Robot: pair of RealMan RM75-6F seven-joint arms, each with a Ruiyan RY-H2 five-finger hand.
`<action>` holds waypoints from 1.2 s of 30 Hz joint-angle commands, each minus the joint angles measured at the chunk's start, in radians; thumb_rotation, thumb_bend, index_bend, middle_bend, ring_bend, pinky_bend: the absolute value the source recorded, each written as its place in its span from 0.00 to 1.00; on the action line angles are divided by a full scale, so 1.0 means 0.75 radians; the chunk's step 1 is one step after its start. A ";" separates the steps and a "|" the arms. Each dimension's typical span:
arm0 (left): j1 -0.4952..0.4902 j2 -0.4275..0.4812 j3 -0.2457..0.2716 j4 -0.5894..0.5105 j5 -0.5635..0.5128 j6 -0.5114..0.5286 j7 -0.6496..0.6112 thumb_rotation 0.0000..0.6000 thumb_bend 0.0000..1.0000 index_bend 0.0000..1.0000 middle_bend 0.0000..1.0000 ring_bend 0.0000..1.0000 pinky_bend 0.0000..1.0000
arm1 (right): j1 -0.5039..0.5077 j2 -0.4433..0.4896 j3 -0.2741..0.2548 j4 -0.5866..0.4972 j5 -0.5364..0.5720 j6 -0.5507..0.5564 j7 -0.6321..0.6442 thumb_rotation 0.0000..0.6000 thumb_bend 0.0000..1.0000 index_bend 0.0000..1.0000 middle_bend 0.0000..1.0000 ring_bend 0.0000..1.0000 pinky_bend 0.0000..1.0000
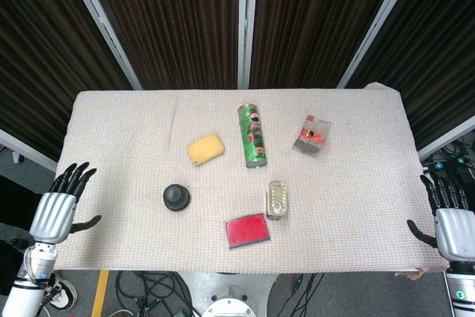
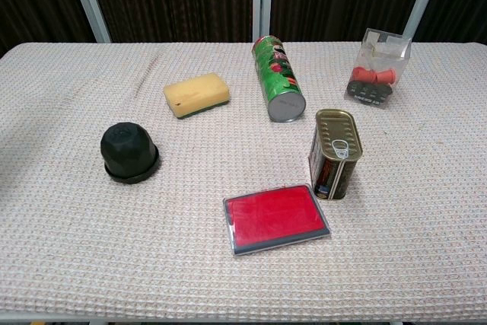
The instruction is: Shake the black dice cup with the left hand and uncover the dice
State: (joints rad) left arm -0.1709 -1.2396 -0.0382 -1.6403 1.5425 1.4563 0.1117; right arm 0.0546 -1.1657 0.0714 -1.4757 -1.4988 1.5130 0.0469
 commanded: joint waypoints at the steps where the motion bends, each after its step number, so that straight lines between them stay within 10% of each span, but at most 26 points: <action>1: -0.004 0.025 0.006 -0.030 -0.004 -0.017 0.023 1.00 0.02 0.10 0.04 0.00 0.16 | 0.001 -0.003 0.000 0.002 0.000 -0.001 0.001 1.00 0.13 0.00 0.00 0.00 0.00; 36: -0.164 -0.119 0.048 -0.064 -0.018 -0.339 -0.146 1.00 0.02 0.10 0.10 0.01 0.16 | 0.036 0.041 0.011 -0.154 -0.053 0.001 -0.069 1.00 0.13 0.00 0.00 0.00 0.00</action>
State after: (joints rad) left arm -0.2819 -1.3137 0.0064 -1.6917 1.5405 1.2176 0.0127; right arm 0.0794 -1.1378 0.0777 -1.5860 -1.5363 1.5115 -0.0008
